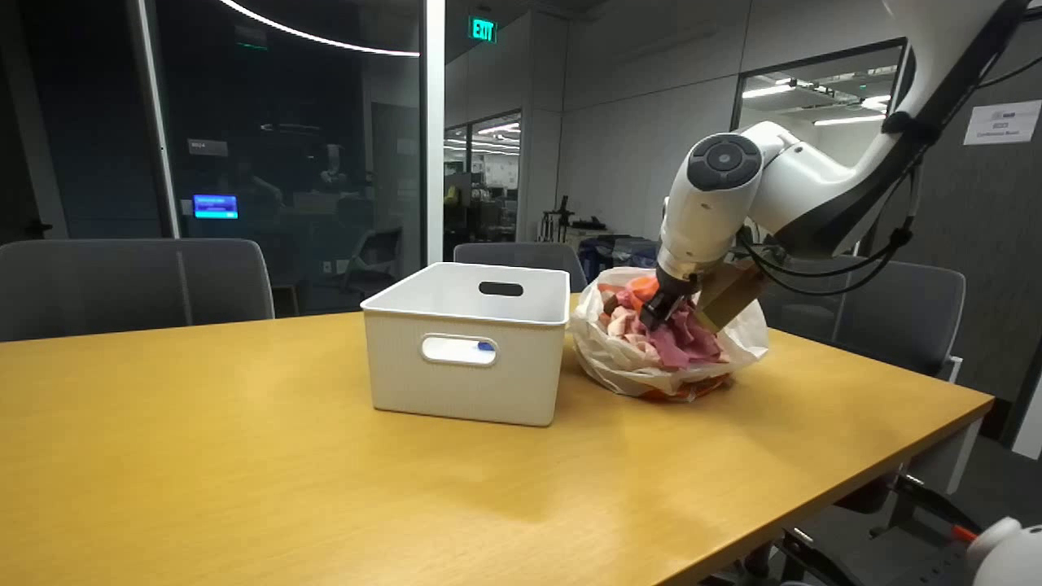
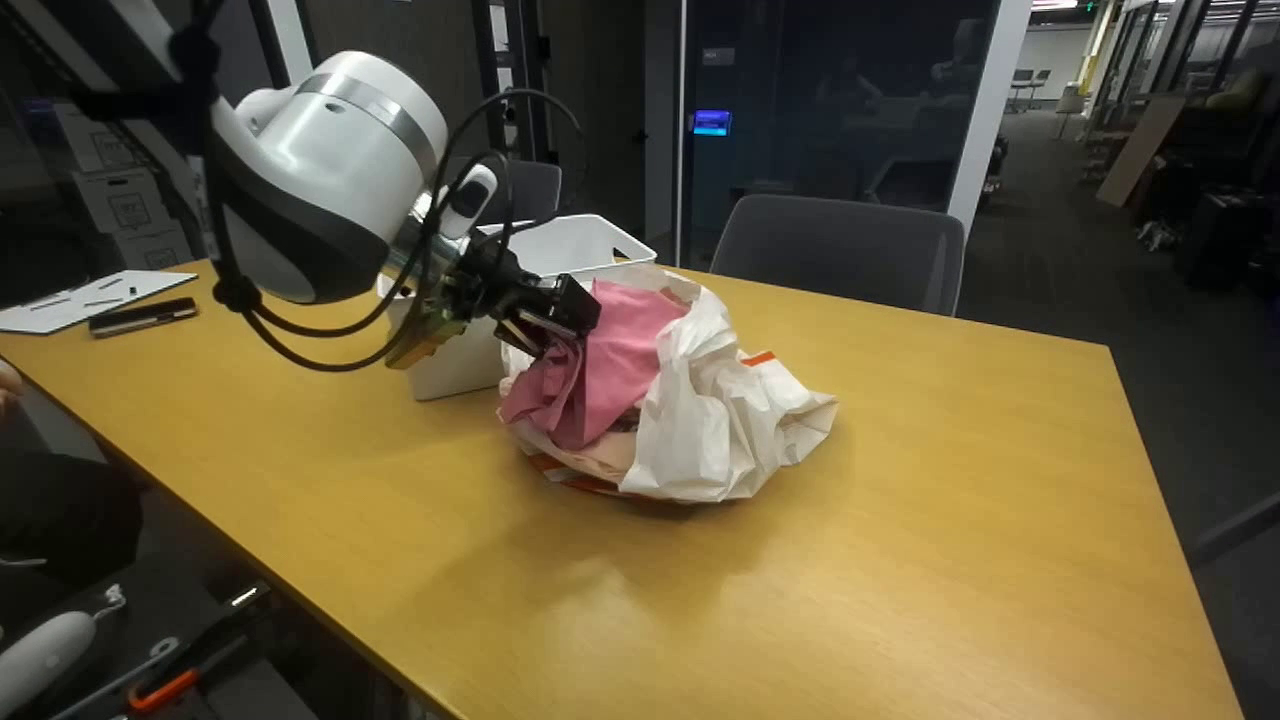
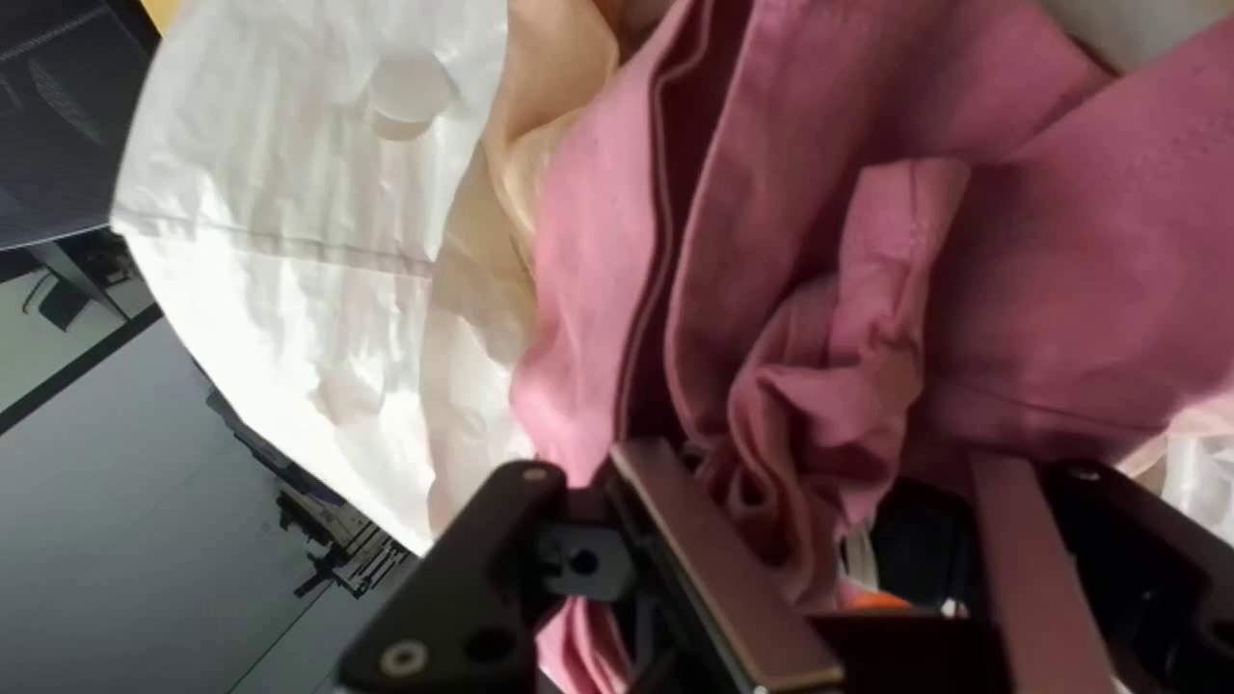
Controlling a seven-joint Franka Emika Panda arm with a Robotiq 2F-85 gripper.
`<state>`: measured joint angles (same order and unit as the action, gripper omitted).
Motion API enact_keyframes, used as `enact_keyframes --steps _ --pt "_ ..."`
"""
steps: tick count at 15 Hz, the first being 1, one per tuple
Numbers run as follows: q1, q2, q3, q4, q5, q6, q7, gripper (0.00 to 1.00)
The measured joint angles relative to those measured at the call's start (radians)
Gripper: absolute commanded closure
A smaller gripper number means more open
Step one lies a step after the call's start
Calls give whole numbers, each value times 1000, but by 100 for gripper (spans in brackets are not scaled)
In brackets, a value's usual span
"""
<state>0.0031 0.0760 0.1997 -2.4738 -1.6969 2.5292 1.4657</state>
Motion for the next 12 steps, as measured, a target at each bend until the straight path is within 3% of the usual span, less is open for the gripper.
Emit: enact_keyframes --steps 4,8,12 --pt "18 114 -26 101 47 10 -27 95" --pt "17 198 -50 186 167 41 -131 95" --pt "17 224 -83 236 180 29 -198 95"
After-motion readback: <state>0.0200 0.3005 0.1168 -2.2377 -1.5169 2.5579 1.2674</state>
